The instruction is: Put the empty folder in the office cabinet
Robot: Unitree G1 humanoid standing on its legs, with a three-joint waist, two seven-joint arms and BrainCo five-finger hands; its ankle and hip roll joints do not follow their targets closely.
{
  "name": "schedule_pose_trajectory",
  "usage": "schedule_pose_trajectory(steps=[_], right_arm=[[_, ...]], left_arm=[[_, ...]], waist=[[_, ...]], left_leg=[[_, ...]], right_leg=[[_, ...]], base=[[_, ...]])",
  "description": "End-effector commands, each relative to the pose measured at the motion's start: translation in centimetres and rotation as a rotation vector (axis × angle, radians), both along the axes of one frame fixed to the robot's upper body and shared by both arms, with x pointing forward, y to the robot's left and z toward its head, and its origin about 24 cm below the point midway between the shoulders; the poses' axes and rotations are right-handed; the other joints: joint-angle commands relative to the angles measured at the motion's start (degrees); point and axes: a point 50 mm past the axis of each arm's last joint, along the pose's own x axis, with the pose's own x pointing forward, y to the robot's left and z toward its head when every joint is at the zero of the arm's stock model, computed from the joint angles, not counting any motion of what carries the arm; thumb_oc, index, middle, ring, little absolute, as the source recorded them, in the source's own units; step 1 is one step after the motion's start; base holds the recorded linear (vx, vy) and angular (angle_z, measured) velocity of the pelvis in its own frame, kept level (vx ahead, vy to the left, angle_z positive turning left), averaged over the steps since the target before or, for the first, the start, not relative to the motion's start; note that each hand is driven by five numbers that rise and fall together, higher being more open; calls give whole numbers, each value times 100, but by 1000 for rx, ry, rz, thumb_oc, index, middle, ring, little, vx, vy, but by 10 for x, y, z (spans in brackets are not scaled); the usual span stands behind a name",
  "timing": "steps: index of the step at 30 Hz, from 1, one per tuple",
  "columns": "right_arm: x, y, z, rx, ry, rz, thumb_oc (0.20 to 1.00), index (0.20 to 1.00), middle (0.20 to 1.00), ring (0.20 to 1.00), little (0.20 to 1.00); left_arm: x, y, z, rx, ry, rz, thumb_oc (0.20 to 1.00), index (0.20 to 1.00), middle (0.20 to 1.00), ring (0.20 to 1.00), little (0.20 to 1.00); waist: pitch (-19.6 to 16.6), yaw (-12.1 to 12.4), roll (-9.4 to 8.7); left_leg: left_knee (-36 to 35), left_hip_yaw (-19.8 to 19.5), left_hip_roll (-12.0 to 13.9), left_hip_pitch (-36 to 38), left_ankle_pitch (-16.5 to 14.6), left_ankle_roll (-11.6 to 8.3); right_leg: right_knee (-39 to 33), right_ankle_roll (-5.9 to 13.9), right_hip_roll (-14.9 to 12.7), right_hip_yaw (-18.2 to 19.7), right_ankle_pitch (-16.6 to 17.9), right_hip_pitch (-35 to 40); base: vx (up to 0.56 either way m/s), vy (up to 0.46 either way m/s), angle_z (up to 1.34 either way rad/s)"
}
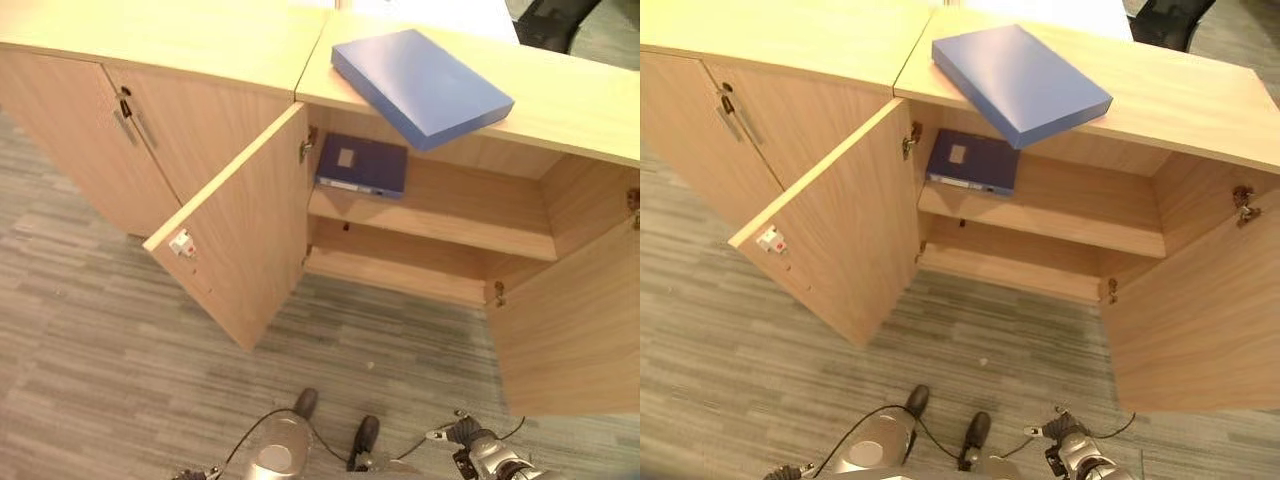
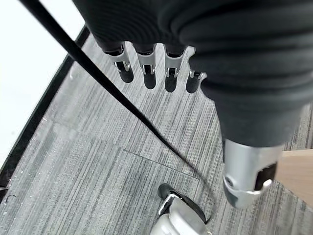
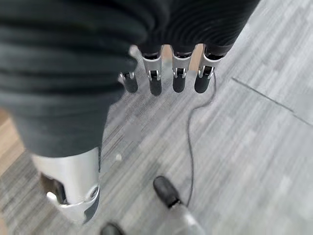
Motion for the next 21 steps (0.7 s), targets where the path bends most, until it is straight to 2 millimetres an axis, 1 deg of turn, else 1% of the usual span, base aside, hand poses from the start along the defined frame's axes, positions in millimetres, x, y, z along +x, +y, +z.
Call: schedule_pose_trajectory(steps=[1, 2, 3, 5, 8, 9, 12, 13, 14, 15, 16, 17, 18, 19, 21], right_arm=[[-1, -1, 0, 2, -5, 18, 1000, 1000, 1000, 1000, 1000], [0, 0, 0, 7, -5, 26, 1000, 1000, 1000, 1000, 1000], [3, 2, 1, 11, -14, 29, 1000, 1000, 1000, 1000, 1000], [3, 4, 0, 18, -9, 39, 1000, 1000, 1000, 1000, 1000], [-1, 8, -2, 27, 8, 45, 1000, 1000, 1000, 1000, 1000], [-2, 9, -2, 34, 15, 39, 1000, 1000, 1000, 1000, 1000], [-3, 9, -2, 37, 16, 33, 1000, 1000, 1000, 1000, 1000], [-4, 9, -3, 41, 20, 28, 1000, 1000, 1000, 1000, 1000], [-5, 8, -3, 42, 23, 24, 1000, 1000, 1000, 1000, 1000], [-7, 9, -4, 48, 23, 17, 1000, 1000, 1000, 1000, 1000], [-7, 9, -3, 47, 23, 17, 1000, 1000, 1000, 1000, 1000], [-7, 11, -4, 51, 25, 19, 1000, 1000, 1000, 1000, 1000], [-7, 11, -4, 51, 25, 19, 1000, 1000, 1000, 1000, 1000], [-8, 11, -4, 51, 26, 22, 1000, 1000, 1000, 1000, 1000], [-8, 12, -4, 51, 24, 26, 1000, 1000, 1000, 1000, 1000]], left_arm=[[0, 6, 2, 20, 7, 8, 1000, 1000, 1000, 1000, 1000], [1, 6, 2, 20, 7, -1, 1000, 1000, 1000, 1000, 1000], [1, 6, 2, 23, 13, -10, 1000, 1000, 1000, 1000, 1000], [1, 7, 2, 25, 10, -10, 1000, 1000, 1000, 1000, 1000], [3, 7, 3, 28, 10, -30, 1000, 1000, 1000, 1000, 1000], [3, 7, 3, 28, 16, -37, 1000, 1000, 1000, 1000, 1000], [2, 7, 3, 28, 21, -43, 1000, 1000, 1000, 1000, 1000], [1, 7, 3, 28, 31, -55, 1000, 1000, 1000, 1000, 1000], [1, 7, 2, 28, 34, -59, 1000, 1000, 1000, 1000, 1000], [-1, 9, 3, 31, 43, -63, 1000, 1000, 1000, 1000, 1000], [-1, 9, 3, 31, 42, -63, 1000, 1000, 1000, 1000, 1000], [-1, 9, 3, 31, 44, -65, 1000, 1000, 1000, 1000, 1000], [-1, 9, 3, 31, 44, -65, 1000, 1000, 1000, 1000, 1000], [0, 10, 3, 34, 42, -66, 1000, 1000, 1000, 1000, 1000], [2, 11, 4, 40, 35, -71, 1000, 1000, 1000, 1000, 1000]], waist=[[-242, 74, -184], [-283, 104, -175], [-357, 112, -160], [-426, 125, -143], [-490, 130, -126], [-514, 104, -102], [-526, 80, -82], [-519, 14, -17], [-495, -29, 25], [-420, -99, 119], [-419, -96, 118], [-364, -111, 167], [-361, -113, 168], [-330, -134, 172], [-269, -161, 143]], left_leg=[[-785, -236, -179, 99, 844, 283], [-809, -200, -166, 186, 821, 302], [-835, -118, -167, 304, 744, 360], [-849, -53, -169, 418, 666, 427], [-768, 4, -251, 493, 520, 526], [-677, 21, -312, 519, 429, 579], [-604, 28, -351, 522, 369, 613], [-512, 25, -421, 568, 296, 682], [-453, 6, -469, 608, 258, 731], [-345, -2, -523, 708, 175, 797], [-339, 2, -527, 704, 173, 799], [-268, -8, -506, 792, 108, 819], [-266, -10, -504, 795, 106, 818], [-229, -46, -491, 820, 83, 816], [-148, -79, -494, 837, 22, 807]], right_leg=[[-990, 374, 67, 37, -57, 978], [-961, 397, 29, 49, -63, 1016], [-910, 475, -80, 44, -50, 1060], [-827, 539, -179, 60, -36, 1066], [-702, 654, -359, 9, -6, 1082], [-542, 703, -461, 25, 14, 1047], [-404, 739, -525, 36, 5, 1006], [6, 766, -649, 50, 45, 890], [308, 780, -717, 70, 128, 805], [856, 752, -863, 50, 368, 598], [870, 754, -868, 56, 362, 589], [968, 662, -918, -62, 396, 445], [968, 661, -916, -65, 394, 450], [837, 585, -853, -104, 316, 391], [475, 554, -735, -180, 309, 341]], base=[[112, 76, -3], [181, 168, -17], [226, 221, -27], [170, 197, -40], [130, 202, -41], [96, 188, -15], [62, 153, 0], [51, 204, 3], [94, 331, 11], [58, 198, 19], [75, 175, 21], [32, 46, 13], [51, 43, 1], [32, -23, -3], [40, -54, -6]])
